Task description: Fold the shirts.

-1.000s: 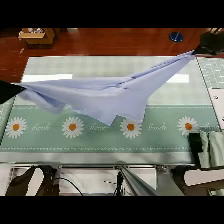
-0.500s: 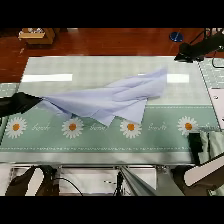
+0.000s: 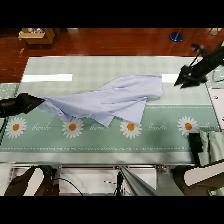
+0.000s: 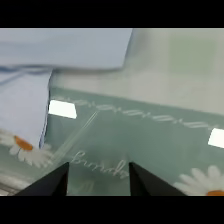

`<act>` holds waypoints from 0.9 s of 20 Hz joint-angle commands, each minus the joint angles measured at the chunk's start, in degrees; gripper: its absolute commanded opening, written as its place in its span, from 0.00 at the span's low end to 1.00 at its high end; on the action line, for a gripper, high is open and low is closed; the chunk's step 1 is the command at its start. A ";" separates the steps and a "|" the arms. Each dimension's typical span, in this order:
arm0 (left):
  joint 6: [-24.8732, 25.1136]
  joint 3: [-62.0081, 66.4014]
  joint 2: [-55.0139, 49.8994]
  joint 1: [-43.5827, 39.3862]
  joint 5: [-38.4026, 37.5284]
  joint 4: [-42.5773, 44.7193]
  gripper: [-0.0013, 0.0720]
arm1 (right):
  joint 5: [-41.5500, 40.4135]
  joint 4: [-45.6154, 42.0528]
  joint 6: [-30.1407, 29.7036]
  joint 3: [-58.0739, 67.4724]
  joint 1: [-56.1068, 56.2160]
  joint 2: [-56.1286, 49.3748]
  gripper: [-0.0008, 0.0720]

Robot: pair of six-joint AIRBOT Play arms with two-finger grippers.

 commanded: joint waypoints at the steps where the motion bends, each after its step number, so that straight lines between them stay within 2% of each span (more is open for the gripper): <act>1: 0.92 -0.07 -0.17 0.00 0.04 0.04 0.04 | -1.42 5.25 -1.20 -16.81 3.52 2.95 0.65; 4: 0.94 -0.07 -0.17 0.00 -0.07 0.04 0.04 | -11.91 5.77 -1.29 -28.65 9.42 6.01 0.65; 7: 1.14 -0.07 -0.17 0.00 -0.07 0.04 0.04 | -14.91 7.39 -1.53 -34.73 12.85 6.86 0.73; 11: 1.11 -0.07 -0.17 0.00 -0.09 0.04 0.04 | -22.08 16.55 -1.66 -37.13 14.88 6.86 0.73; 15: 1.11 -0.07 -0.17 0.00 -0.11 0.04 0.04 | -27.76 15.37 0.44 -37.70 20.02 6.86 0.73; 18: 1.11 -0.07 -0.17 0.00 -0.11 0.04 0.04 | -32.09 15.30 4.66 -37.70 22.80 6.84 0.72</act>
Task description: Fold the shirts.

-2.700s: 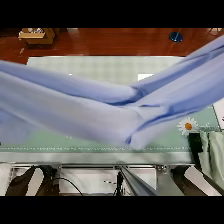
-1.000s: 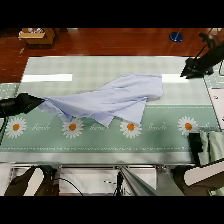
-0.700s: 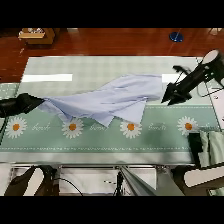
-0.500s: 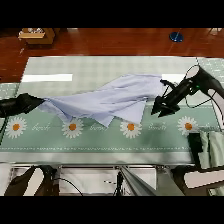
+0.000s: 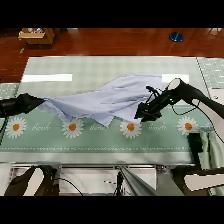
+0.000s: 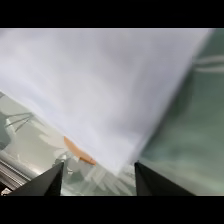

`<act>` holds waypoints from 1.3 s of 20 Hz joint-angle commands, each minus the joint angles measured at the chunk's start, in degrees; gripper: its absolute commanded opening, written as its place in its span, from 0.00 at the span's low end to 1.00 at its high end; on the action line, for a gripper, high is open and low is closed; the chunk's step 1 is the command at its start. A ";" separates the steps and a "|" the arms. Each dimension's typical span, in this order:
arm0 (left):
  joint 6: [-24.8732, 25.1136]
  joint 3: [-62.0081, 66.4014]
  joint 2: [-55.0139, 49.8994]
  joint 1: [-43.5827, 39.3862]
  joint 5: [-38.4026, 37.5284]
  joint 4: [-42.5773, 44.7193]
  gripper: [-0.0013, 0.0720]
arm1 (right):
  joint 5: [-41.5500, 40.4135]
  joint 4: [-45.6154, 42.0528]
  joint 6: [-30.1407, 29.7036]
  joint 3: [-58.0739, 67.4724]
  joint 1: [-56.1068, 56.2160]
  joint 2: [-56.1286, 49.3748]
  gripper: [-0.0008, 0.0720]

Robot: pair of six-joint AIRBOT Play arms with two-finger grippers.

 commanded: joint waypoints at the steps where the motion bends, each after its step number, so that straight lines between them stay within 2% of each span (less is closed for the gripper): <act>1: 0.00 -0.02 -0.04 0.00 0.00 0.02 0.04 | -6.67 -0.35 4.61 -0.37 3.13 -0.20 0.71; 2: 0.00 -0.02 -0.04 0.00 0.00 0.02 0.04 | -7.06 -0.52 6.01 -0.37 3.26 -0.44 0.71; 6: 0.83 0.00 -0.04 0.00 0.04 0.02 0.04 | -7.08 -0.66 6.45 -0.37 2.97 -0.55 0.05; 8: 1.46 0.02 -0.04 0.02 0.07 0.02 0.04 | -6.25 -0.39 5.05 -0.31 2.45 -0.35 0.04; 11: 1.49 1.92 0.24 0.02 0.15 -0.83 0.04 | -0.76 0.31 -1.14 1.16 0.79 4.07 0.04; 15: 1.44 18.47 1.11 0.02 0.20 -5.64 0.04 | 6.43 0.70 -3.26 12.61 -4.70 18.75 0.04; 17: 1.22 31.50 1.29 0.02 0.20 -5.81 0.04 | 5.88 0.87 -2.16 22.86 -7.58 27.56 0.04; 19: 1.18 44.35 1.29 0.02 0.17 -5.75 0.04 | 1.84 -0.76 0.26 34.82 -9.97 35.21 0.04; 22: -3.85 59.89 1.42 0.02 0.11 -1.99 0.04 | -2.97 -10.12 6.82 52.52 -12.90 42.38 0.04; 24: -7.34 67.56 2.25 0.02 -0.79 3.23 0.04 | -1.53 -17.99 9.38 61.20 -14.05 44.76 0.03; 26: -10.19 72.83 3.54 0.02 -4.09 7.96 0.04 | 0.92 -24.00 11.10 63.25 -14.01 47.74 0.03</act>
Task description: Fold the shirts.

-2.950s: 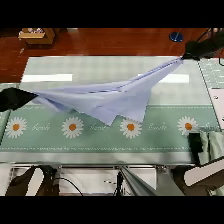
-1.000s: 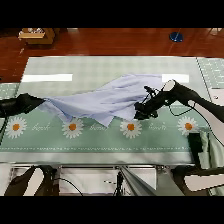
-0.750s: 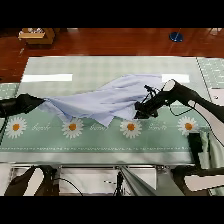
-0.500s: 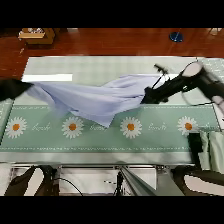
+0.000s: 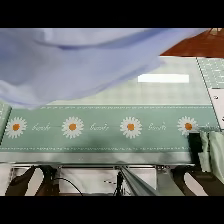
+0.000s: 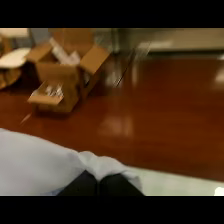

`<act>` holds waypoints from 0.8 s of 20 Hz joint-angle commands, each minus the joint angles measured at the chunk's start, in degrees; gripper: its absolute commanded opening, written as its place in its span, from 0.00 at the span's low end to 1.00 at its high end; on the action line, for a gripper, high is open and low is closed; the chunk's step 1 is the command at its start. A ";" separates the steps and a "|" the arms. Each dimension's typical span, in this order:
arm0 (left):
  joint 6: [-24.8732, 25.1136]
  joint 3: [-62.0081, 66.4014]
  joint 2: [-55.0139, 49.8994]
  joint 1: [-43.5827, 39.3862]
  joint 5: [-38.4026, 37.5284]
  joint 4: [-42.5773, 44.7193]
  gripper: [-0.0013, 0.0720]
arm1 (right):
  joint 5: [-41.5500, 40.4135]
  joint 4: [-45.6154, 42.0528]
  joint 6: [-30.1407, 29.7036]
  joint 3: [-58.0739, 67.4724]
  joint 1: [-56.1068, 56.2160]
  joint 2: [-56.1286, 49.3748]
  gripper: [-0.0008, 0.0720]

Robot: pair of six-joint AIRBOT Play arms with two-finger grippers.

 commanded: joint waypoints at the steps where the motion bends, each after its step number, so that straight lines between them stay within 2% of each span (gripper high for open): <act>1: -6.43 12.02 2.05 0.02 -5.92 9.92 0.04 | 3.74 -12.02 4.04 7.87 -1.09 5.97 0.03; 5: -8.83 13.90 7.43 0.02 -17.49 18.40 0.04 | 16.81 -14.75 4.13 7.87 -1.09 9.33 0.04; 8: -10.27 13.88 11.08 0.02 -21.00 18.69 0.04 | 23.74 -17.88 3.93 7.87 -1.09 11.15 0.04; 10: -10.38 13.86 11.61 0.02 -26.73 18.67 0.04 | 30.71 -20.63 2.32 7.74 -1.09 10.97 0.03; 12: -10.67 11.74 11.41 0.00 -32.39 18.01 0.04 | 31.93 -22.01 0.22 5.35 -0.96 10.93 0.03; 16: -8.59 -0.07 11.30 0.02 -33.03 14.21 0.04 | 31.91 -23.41 -0.83 -9.11 -0.96 10.82 0.03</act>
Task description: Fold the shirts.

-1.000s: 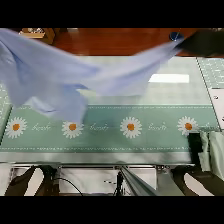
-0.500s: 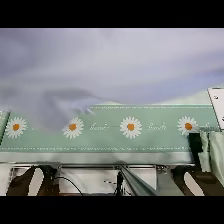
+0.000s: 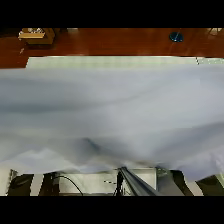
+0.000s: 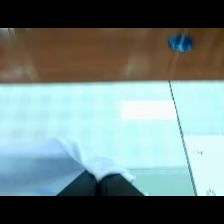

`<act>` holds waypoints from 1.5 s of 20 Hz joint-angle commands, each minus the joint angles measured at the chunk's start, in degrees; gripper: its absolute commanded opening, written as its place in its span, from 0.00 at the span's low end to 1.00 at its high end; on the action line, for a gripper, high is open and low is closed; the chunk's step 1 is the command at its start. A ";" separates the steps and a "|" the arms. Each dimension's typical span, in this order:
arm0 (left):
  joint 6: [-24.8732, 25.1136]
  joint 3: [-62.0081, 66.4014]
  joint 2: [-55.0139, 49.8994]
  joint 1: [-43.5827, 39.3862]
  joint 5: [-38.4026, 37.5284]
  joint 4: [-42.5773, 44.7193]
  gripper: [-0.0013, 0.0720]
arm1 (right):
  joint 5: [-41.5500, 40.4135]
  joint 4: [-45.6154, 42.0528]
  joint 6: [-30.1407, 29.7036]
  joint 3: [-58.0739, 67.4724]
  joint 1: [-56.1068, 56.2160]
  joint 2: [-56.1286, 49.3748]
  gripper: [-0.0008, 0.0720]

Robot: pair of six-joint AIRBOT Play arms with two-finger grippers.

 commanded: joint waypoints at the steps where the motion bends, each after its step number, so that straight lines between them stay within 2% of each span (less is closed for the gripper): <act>1: 1.46 -11.43 0.09 0.00 -2.73 -2.75 0.04 | 2.29 0.31 -2.12 -13.55 0.02 -0.39 0.03; 4: 2.75 -27.36 -1.22 0.02 3.10 -3.02 0.04 | -2.03 1.81 -5.84 -25.62 0.02 -6.01 0.03; 8: 4.50 -38.56 -9.42 0.00 12.55 -8.92 0.04 | -16.06 3.39 -6.45 -26.60 0.02 -19.52 0.03; 11: 5.64 -39.69 -19.34 -2.23 18.45 -10.14 0.04 | -22.84 6.88 -6.75 -26.60 0.02 -29.94 0.03; 14: 6.64 -39.67 -30.32 -8.59 27.06 -10.16 0.04 | -31.17 10.49 -7.69 -26.60 0.02 -38.95 0.03; 19: 12.90 -39.65 -43.67 -18.05 47.52 -10.14 0.04 | -46.42 15.47 -10.75 -26.60 0.02 -47.36 0.03; 21: 16.02 -39.65 -47.17 -19.43 55.56 -10.14 0.04 | -52.61 17.33 -11.23 -26.60 0.02 -49.62 0.03; 24: 20.39 -39.65 -51.69 -20.17 63.58 -10.12 0.04 | -60.63 19.04 -11.23 -26.60 0.02 -52.65 0.03; 27: 22.49 -39.67 -55.80 -20.13 69.35 -10.10 0.04 | -64.43 18.80 -11.23 -26.60 0.00 -55.65 0.03; 30: 22.49 -39.65 -59.91 -20.06 72.52 -10.05 0.04 | -63.32 18.32 -8.87 -26.60 -0.04 -59.30 0.03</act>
